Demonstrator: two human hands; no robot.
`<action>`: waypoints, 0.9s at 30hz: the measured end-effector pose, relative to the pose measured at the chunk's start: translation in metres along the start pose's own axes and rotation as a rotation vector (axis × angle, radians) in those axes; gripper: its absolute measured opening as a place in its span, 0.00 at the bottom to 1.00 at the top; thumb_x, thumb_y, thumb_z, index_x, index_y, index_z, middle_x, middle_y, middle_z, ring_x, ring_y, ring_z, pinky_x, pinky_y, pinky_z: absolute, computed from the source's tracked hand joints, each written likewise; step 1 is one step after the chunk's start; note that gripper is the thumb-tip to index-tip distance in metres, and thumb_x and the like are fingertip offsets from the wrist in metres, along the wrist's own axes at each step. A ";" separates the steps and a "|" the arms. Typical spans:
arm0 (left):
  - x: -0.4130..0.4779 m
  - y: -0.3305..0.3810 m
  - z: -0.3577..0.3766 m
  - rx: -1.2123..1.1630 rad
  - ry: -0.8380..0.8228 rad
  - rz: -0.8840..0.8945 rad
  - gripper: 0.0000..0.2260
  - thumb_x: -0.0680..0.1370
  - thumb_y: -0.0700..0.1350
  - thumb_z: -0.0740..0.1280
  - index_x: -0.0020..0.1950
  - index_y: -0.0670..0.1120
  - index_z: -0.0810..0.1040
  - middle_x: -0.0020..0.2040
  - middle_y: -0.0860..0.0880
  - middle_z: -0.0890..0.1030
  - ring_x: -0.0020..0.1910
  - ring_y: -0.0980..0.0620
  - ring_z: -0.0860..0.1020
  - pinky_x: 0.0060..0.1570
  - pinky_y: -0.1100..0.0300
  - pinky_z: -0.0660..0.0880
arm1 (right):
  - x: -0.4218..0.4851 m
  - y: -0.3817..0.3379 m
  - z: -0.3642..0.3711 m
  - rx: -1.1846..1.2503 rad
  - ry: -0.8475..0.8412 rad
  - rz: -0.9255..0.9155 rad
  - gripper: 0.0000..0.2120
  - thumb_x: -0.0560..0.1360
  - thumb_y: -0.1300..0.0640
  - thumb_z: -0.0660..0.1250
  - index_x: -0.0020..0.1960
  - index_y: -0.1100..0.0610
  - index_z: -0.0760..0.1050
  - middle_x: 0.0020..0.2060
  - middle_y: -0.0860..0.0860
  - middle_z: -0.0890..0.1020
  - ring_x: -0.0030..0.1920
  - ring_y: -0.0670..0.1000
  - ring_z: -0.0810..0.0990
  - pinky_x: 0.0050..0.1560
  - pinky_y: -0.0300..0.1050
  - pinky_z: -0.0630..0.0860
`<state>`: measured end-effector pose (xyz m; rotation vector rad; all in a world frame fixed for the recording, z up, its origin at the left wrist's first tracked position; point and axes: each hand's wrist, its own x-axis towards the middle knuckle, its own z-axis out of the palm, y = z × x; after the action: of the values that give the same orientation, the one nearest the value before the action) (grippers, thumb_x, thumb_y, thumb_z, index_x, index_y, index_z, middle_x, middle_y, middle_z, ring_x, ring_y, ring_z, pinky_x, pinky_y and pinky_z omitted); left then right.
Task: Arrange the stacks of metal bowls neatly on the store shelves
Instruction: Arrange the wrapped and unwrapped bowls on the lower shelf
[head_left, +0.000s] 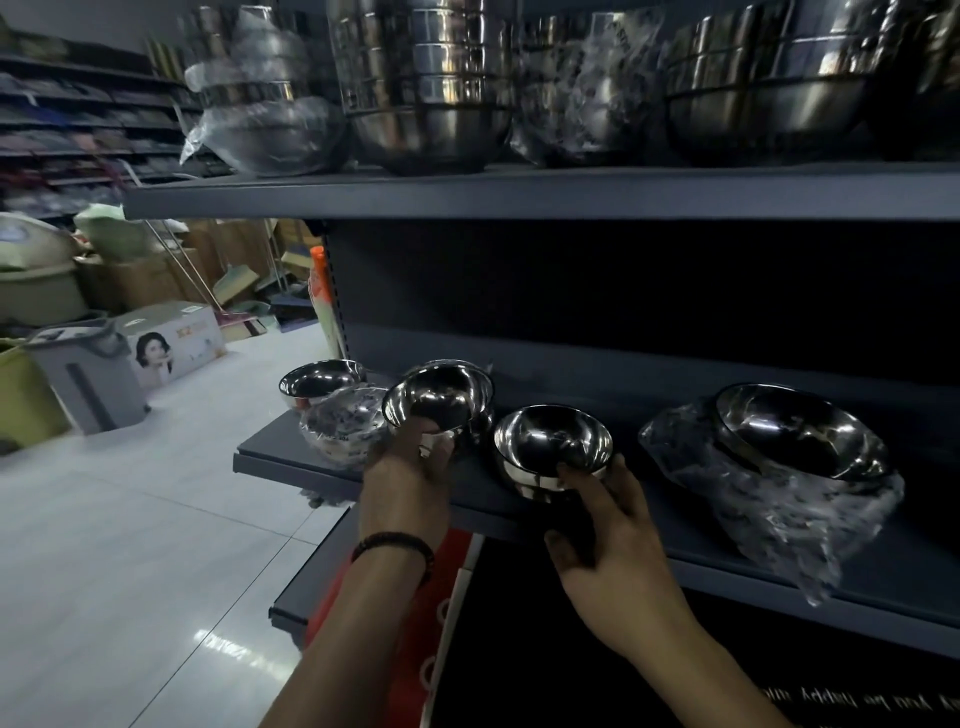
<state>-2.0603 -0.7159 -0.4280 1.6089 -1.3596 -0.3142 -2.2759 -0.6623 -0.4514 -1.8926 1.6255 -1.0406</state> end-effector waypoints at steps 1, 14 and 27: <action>-0.003 0.007 -0.004 -0.012 0.023 0.016 0.04 0.82 0.53 0.67 0.56 0.57 0.78 0.50 0.48 0.80 0.46 0.47 0.80 0.47 0.53 0.77 | 0.000 0.000 -0.001 0.014 -0.010 0.004 0.34 0.77 0.54 0.75 0.77 0.33 0.66 0.85 0.42 0.45 0.83 0.45 0.55 0.69 0.27 0.54; -0.026 0.056 0.016 -0.137 -0.103 0.166 0.03 0.82 0.51 0.67 0.54 0.59 0.79 0.45 0.59 0.82 0.45 0.69 0.78 0.40 0.77 0.69 | 0.002 0.005 -0.020 0.367 -0.046 0.085 0.49 0.77 0.60 0.76 0.72 0.17 0.51 0.63 0.23 0.78 0.68 0.30 0.74 0.72 0.41 0.72; -0.025 0.045 0.052 -0.060 -0.167 0.185 0.08 0.80 0.45 0.70 0.56 0.57 0.78 0.56 0.50 0.77 0.48 0.55 0.77 0.50 0.63 0.70 | 0.011 0.005 -0.032 0.360 -0.067 0.023 0.47 0.75 0.59 0.77 0.61 0.10 0.56 0.60 0.16 0.72 0.64 0.22 0.71 0.65 0.28 0.70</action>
<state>-2.1338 -0.7159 -0.4276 1.4210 -1.5991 -0.3811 -2.3036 -0.6692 -0.4319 -1.6470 1.3155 -1.1578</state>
